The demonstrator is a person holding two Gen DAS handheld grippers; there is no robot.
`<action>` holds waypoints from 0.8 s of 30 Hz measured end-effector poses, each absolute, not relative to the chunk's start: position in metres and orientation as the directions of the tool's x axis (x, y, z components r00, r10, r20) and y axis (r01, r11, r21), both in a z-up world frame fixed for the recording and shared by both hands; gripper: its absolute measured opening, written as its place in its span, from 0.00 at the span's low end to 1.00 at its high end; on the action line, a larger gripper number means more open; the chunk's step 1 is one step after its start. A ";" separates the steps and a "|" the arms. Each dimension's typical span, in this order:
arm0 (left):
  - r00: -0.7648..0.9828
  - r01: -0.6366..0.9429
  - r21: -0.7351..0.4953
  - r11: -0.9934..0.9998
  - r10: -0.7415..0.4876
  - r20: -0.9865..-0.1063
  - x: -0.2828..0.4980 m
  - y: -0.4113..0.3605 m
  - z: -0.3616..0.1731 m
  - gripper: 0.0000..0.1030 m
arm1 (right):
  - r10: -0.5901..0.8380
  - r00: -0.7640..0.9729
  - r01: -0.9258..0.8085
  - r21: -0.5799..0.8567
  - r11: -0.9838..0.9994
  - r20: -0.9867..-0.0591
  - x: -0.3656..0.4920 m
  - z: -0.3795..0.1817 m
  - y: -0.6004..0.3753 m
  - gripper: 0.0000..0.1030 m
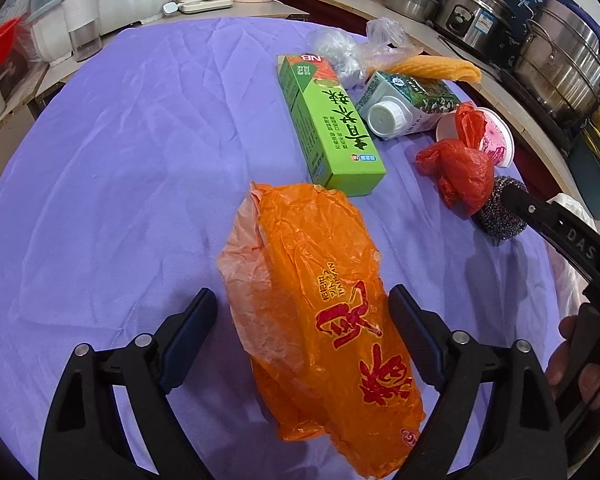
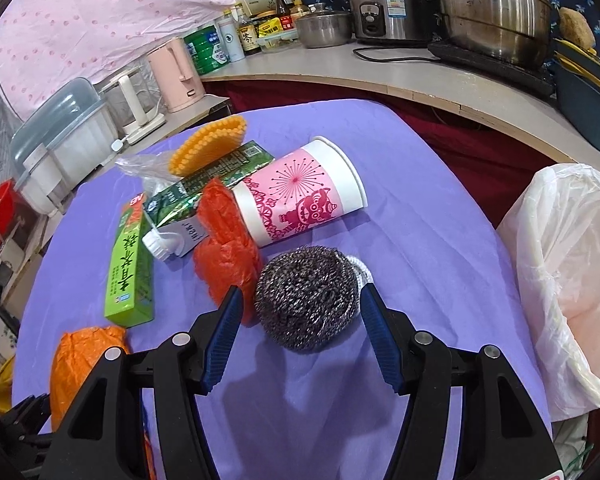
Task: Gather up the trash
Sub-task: 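Move the left tool to the small orange bag while the right tool approaches the steel wool scrubber, then grasp the orange plastic bag with the left tool while the right tool grasps the steel wool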
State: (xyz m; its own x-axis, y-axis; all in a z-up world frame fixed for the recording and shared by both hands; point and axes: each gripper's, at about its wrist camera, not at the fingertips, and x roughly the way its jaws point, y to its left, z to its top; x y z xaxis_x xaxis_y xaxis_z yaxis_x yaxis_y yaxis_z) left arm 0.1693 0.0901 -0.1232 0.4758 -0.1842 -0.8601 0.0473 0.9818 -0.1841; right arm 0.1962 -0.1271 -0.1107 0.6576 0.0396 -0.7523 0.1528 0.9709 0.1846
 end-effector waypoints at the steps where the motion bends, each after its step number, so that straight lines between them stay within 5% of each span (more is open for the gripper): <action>1: 0.477 0.049 -0.183 0.982 -0.184 -0.859 0.169 0.089 -0.123 0.78 | 0.038 0.656 0.153 0.182 0.971 -0.754 0.198 -0.112 -0.127 0.57; 9: 0.467 0.075 -0.213 0.974 -0.223 -0.856 0.169 0.086 -0.120 0.55 | 0.059 0.647 0.139 0.194 0.971 -0.760 0.198 -0.119 -0.127 0.49; 12: 0.461 0.091 -0.224 0.970 -0.240 -0.854 0.168 0.084 -0.118 0.33 | 0.071 0.653 0.129 0.203 0.971 -0.754 0.192 -0.116 -0.128 0.47; 24: 0.497 0.145 -0.224 0.964 -0.267 -0.826 0.142 0.070 -0.090 0.13 | 0.089 0.702 0.110 0.232 0.967 -0.706 0.147 -0.081 -0.133 0.46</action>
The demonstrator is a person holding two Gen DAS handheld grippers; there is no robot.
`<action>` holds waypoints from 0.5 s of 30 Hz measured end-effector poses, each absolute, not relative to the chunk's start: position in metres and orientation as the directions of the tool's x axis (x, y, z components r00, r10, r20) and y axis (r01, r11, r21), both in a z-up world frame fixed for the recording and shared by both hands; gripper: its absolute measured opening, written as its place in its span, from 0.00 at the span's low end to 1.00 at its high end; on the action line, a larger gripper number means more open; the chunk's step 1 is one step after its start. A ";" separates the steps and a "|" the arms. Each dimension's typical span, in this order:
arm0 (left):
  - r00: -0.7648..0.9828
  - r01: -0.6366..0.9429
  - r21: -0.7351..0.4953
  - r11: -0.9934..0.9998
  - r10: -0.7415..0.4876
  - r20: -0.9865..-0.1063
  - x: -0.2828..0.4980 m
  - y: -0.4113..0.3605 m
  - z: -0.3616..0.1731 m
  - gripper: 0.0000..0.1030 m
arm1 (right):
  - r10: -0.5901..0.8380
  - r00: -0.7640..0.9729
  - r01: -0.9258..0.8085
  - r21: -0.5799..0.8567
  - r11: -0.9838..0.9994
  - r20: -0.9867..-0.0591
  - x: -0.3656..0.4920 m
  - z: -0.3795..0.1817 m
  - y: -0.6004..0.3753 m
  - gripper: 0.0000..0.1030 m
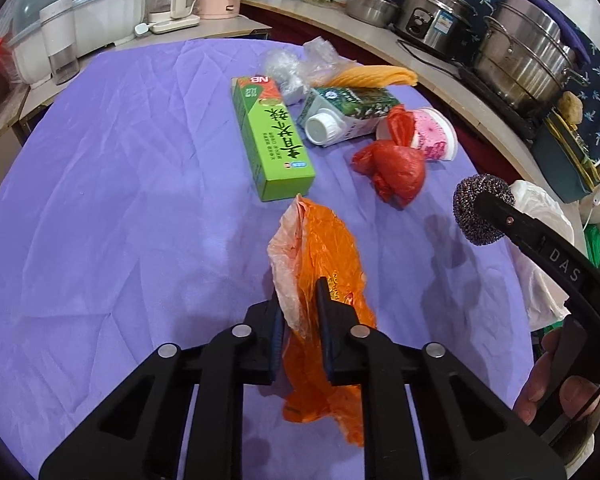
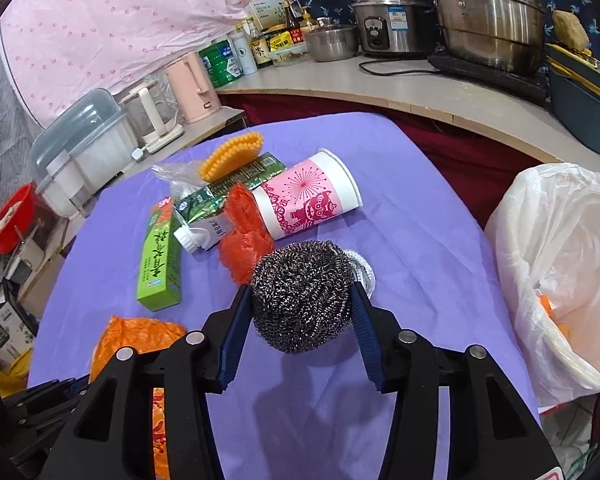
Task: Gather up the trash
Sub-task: 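Grasp the orange plastic bag with the left tool while the right tool grasps the steel wool, then carry the orange bag and steel wool over the white trash bag with both tools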
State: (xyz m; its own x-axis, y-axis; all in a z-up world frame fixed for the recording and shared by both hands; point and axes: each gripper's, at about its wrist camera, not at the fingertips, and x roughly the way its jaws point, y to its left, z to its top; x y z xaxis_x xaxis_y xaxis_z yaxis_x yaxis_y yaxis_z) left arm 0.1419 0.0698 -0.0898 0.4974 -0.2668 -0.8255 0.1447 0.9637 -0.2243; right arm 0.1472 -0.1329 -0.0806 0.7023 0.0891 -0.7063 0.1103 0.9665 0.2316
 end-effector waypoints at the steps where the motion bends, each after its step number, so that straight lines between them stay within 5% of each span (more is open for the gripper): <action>1: 0.500 0.150 -0.226 0.963 -0.271 -0.822 0.139 0.069 -0.087 0.11 | 0.090 0.706 0.109 0.234 0.966 -0.702 0.143 -0.078 -0.134 0.46; 15: 0.561 0.242 -0.223 0.944 -0.324 -0.762 0.106 0.038 -0.033 0.09 | 0.082 0.777 0.100 0.251 0.963 -0.624 0.083 -0.030 -0.152 0.46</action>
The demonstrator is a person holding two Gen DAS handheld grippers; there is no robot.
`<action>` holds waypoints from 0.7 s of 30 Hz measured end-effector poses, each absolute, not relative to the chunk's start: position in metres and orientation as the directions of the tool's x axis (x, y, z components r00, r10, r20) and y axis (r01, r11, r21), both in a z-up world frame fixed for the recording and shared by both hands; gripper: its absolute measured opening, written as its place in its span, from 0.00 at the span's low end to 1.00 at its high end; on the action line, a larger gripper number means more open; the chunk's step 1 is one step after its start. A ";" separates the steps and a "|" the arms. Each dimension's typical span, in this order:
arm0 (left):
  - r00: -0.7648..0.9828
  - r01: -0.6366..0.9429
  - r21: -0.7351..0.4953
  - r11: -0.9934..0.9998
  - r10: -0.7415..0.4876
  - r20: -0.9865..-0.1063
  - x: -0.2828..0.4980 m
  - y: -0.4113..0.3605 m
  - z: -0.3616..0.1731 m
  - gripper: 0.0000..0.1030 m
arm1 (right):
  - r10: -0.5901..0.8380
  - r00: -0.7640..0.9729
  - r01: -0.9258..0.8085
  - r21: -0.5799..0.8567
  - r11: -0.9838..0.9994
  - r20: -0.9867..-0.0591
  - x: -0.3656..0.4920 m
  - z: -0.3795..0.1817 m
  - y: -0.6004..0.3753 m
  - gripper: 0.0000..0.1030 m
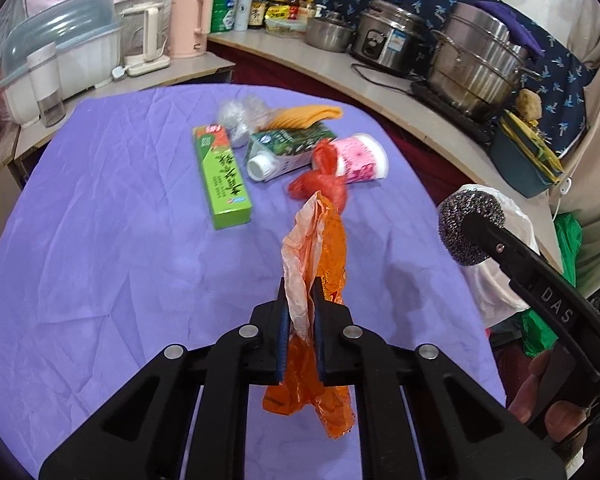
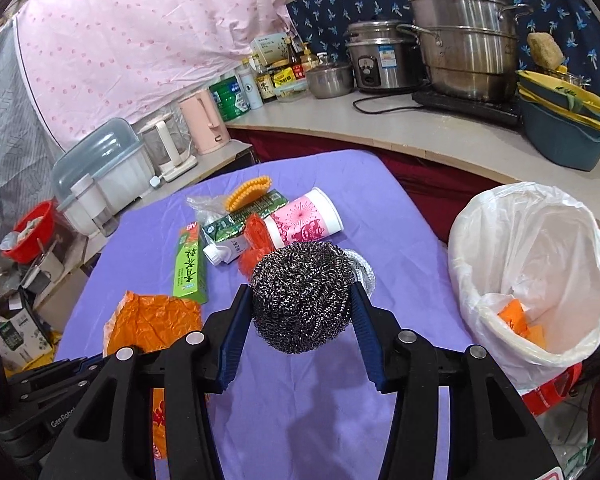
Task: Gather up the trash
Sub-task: 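Carry the orange bag and steel wool over the white trash bag with both tools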
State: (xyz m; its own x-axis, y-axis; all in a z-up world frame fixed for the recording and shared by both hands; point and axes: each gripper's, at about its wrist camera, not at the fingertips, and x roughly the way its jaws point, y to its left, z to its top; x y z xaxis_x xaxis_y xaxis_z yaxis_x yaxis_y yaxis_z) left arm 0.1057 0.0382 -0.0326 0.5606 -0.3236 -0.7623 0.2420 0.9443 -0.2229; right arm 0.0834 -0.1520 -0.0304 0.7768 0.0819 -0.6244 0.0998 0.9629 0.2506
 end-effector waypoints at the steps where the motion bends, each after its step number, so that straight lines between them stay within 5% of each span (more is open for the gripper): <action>1: 0.565 0.252 -0.222 0.942 -0.329 -0.756 0.104 0.034 -0.028 0.09 | 0.078 0.783 0.102 0.251 0.963 -0.617 0.079 -0.027 -0.154 0.46; 21: 0.599 0.433 -0.209 0.877 -0.453 -0.661 0.084 -0.063 0.029 0.09 | -0.057 0.813 0.253 0.263 0.931 -0.579 0.020 -0.008 -0.244 0.46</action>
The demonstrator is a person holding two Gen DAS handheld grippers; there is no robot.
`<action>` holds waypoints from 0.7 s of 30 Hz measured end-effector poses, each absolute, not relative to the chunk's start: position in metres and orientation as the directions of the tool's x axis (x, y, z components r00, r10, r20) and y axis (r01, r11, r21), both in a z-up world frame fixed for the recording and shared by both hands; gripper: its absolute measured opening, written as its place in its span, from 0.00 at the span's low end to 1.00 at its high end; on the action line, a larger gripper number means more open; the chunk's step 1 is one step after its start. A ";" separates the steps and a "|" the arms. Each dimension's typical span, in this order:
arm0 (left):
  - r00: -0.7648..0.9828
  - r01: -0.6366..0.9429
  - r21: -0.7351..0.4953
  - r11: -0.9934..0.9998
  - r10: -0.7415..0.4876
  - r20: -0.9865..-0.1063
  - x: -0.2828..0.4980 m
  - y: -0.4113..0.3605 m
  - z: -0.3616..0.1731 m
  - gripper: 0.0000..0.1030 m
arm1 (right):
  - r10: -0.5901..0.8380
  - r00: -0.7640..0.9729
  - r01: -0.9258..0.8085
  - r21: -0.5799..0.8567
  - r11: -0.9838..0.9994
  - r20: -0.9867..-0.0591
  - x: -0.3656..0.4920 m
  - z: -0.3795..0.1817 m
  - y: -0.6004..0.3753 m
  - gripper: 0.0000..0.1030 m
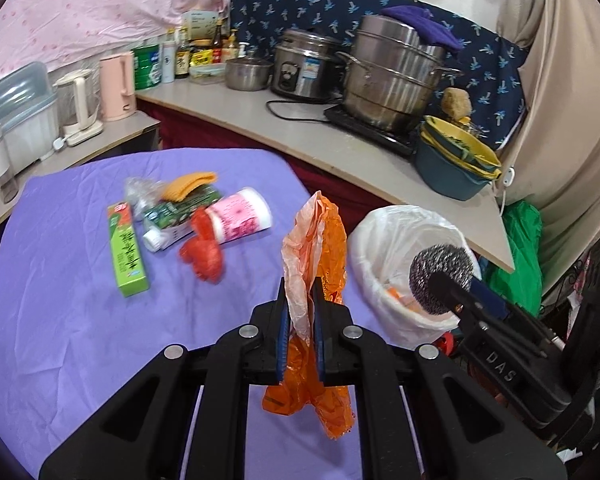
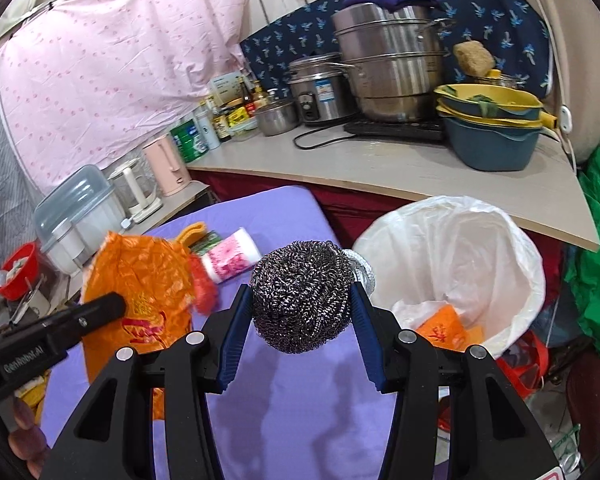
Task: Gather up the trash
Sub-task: 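Carry the orange bag and steel wool over the white trash bag with both tools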
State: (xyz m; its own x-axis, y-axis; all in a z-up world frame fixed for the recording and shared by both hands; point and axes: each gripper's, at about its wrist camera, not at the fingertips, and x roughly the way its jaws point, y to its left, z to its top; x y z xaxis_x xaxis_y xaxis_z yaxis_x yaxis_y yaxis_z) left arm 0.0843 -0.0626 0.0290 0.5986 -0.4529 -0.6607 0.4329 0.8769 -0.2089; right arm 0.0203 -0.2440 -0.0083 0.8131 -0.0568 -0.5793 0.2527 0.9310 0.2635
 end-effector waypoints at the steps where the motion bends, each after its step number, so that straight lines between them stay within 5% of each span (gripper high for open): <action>1: 0.598 0.442 -0.208 0.872 -0.460 -0.656 0.084 -0.070 0.031 0.09 | -0.067 0.812 0.265 0.264 0.927 -0.580 0.017 -0.009 -0.251 0.46; 21: 0.528 0.581 -0.200 0.789 -0.553 -0.644 0.097 -0.203 0.033 0.09 | -0.171 0.770 0.415 0.280 0.866 -0.615 0.004 -0.038 -0.351 0.46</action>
